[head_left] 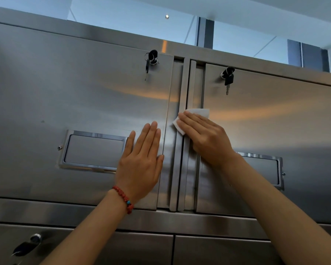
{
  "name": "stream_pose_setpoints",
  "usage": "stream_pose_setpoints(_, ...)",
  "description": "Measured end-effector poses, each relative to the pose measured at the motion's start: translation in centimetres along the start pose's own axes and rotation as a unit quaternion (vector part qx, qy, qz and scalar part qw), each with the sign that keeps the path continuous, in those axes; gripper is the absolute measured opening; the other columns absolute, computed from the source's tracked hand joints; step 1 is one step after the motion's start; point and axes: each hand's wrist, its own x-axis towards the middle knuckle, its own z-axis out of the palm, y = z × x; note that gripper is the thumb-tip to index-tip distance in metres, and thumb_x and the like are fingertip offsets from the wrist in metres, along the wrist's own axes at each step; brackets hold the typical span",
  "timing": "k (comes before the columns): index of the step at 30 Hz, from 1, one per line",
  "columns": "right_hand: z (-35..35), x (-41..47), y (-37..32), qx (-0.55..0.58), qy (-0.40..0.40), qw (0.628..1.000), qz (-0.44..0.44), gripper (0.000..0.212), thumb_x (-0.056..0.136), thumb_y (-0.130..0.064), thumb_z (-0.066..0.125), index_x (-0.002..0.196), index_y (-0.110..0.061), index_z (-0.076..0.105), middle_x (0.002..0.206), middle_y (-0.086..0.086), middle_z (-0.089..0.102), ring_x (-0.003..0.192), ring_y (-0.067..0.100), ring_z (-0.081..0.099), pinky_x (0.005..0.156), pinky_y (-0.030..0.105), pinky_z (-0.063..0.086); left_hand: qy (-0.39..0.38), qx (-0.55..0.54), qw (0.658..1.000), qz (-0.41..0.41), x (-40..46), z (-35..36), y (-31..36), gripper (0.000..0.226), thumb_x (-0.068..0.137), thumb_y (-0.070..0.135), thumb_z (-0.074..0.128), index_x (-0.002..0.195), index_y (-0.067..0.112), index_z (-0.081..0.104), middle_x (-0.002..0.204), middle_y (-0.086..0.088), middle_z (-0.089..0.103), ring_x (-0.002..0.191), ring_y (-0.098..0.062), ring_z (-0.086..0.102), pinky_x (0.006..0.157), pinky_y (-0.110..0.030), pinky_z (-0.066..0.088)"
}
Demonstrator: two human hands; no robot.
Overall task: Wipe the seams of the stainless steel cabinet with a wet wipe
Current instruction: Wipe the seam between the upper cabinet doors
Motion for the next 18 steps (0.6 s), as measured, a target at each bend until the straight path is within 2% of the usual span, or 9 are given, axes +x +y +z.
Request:
stream_pose_setpoints(4,0.3,0.3,-0.3,0.001,0.01,1.0,0.029,0.039,0.073,0.006,0.076,0.111,0.006,0.065,0.115,0.023,0.063,0.107,0.036,0.062,0.09,0.047,0.051,0.001,-0.002,1.0,-0.001,0.0,0.1,0.0,0.057,0.095,0.033,0.027,0.138,-0.002,0.037,0.147,-0.02,0.031,0.136,-0.033,0.03,0.109,-0.054,0.027)
stream_pose_setpoints(18,0.3,-0.1,-0.9,-0.016,0.008,1.0,0.023,0.042,0.07,0.004,0.079,0.11,0.006,0.065,0.114,0.024,0.063,0.107,0.035,0.062,0.091,0.045,0.049,0.0,0.002,1.0,-0.001,0.0,0.1,-0.1,0.057,0.096,0.034,0.026,0.139,-0.002,0.036,0.148,-0.02,0.03,0.137,-0.032,0.029,0.11,-0.053,0.025)
